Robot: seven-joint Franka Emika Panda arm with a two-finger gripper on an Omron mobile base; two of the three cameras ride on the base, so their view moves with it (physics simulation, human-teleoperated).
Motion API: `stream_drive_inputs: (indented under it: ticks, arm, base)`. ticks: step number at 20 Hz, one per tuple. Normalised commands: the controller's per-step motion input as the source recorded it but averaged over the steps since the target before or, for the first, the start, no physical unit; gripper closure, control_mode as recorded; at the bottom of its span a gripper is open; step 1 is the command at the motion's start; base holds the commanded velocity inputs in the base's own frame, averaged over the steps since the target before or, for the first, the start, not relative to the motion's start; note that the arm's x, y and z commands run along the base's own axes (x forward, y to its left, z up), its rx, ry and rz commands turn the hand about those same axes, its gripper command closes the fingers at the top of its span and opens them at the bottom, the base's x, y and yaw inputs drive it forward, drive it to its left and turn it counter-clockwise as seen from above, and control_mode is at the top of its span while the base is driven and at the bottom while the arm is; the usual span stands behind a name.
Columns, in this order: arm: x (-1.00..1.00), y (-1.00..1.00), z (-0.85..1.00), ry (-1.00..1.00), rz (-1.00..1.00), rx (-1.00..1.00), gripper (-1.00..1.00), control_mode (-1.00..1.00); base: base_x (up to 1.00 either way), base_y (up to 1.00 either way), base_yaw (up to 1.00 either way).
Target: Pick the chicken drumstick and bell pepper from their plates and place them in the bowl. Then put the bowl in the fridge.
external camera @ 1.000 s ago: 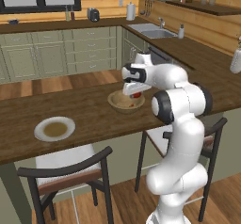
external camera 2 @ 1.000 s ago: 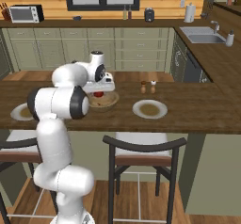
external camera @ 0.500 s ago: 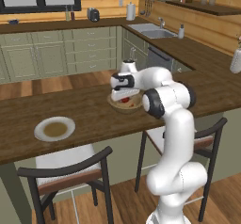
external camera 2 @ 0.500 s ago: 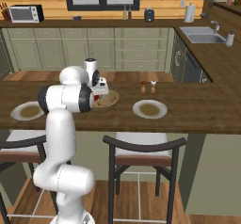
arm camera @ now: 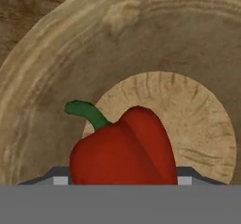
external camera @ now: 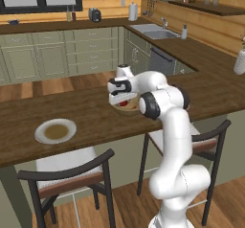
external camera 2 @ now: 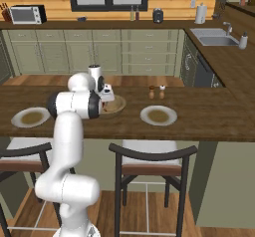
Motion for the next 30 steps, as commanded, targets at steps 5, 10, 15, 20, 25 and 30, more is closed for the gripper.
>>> stream_drive_inputs:
  ticks: [5,10,15,20,25,30]
  arm:
    - [0.03,0.0,-0.02,0.01,0.0,0.0,-1.0,-1.0]
    - [0.0,0.0,0.0,0.0,0.0,0.01,-1.0,-1.0]
    - [-0.02,-0.12,0.06,0.0,-0.02,0.01,-1.0,-1.0]
    - [-0.26,-0.65,0.41,-0.01,-0.25,0.1,-1.0,-1.0]
    - [-0.18,-0.69,0.17,-0.04,-0.31,0.06,-1.0,-1.0]
    - [-0.04,-0.48,-0.05,-0.02,-0.21,0.08,-1.0,-1.0]
  base:
    - [0.0,0.0,0.0]
    - [0.0,0.0,0.0]
    - [0.0,0.0,0.0]
    - [0.0,0.0,0.0]
    - [0.0,0.0,0.0]
    - [0.0,0.0,0.0]
